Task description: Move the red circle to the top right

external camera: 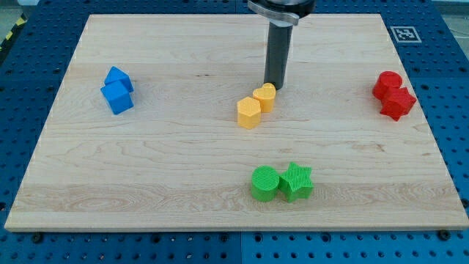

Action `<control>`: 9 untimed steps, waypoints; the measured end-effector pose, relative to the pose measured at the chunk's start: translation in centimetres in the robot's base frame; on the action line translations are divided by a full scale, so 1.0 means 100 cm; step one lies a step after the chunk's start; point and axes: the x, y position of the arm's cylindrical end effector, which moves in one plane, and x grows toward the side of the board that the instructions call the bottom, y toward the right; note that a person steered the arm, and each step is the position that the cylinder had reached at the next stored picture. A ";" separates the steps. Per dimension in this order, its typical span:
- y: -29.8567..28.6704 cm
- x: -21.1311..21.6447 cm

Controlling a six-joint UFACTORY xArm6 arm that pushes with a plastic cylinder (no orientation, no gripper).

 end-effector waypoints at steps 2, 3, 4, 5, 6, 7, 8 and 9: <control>0.022 0.021; 0.026 0.024; 0.046 0.036; 0.079 0.057; 0.116 0.079; 0.166 0.087; 0.201 0.087; 0.201 0.087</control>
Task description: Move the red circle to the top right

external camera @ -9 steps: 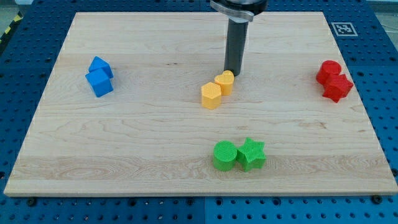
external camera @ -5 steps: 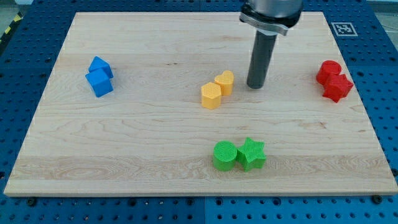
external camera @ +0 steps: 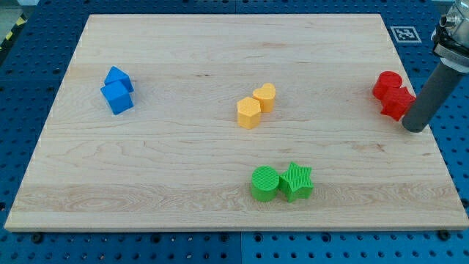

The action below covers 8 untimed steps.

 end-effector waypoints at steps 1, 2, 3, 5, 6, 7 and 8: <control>0.011 0.004; 0.023 0.010; 0.021 0.000; 0.019 -0.016; 0.019 -0.069; 0.017 -0.069; -0.016 -0.083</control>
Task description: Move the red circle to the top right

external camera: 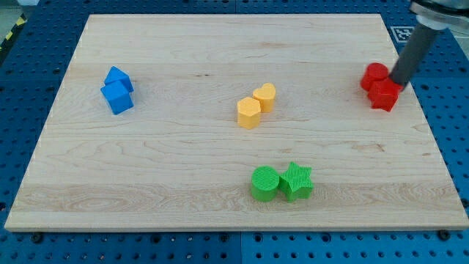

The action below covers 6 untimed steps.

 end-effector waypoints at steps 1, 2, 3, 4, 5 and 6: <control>-0.004 0.008; -0.005 0.029; -0.031 0.025; -0.042 -0.001; -0.025 -0.019; -0.014 -0.016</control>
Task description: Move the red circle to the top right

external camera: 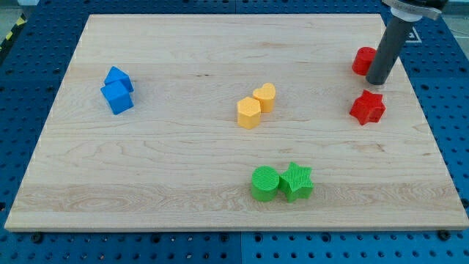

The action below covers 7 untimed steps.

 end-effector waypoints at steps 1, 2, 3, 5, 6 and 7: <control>-0.003 -0.031; -0.004 -0.034; -0.019 -0.037; -0.021 -0.067; -0.031 -0.071; -0.026 -0.106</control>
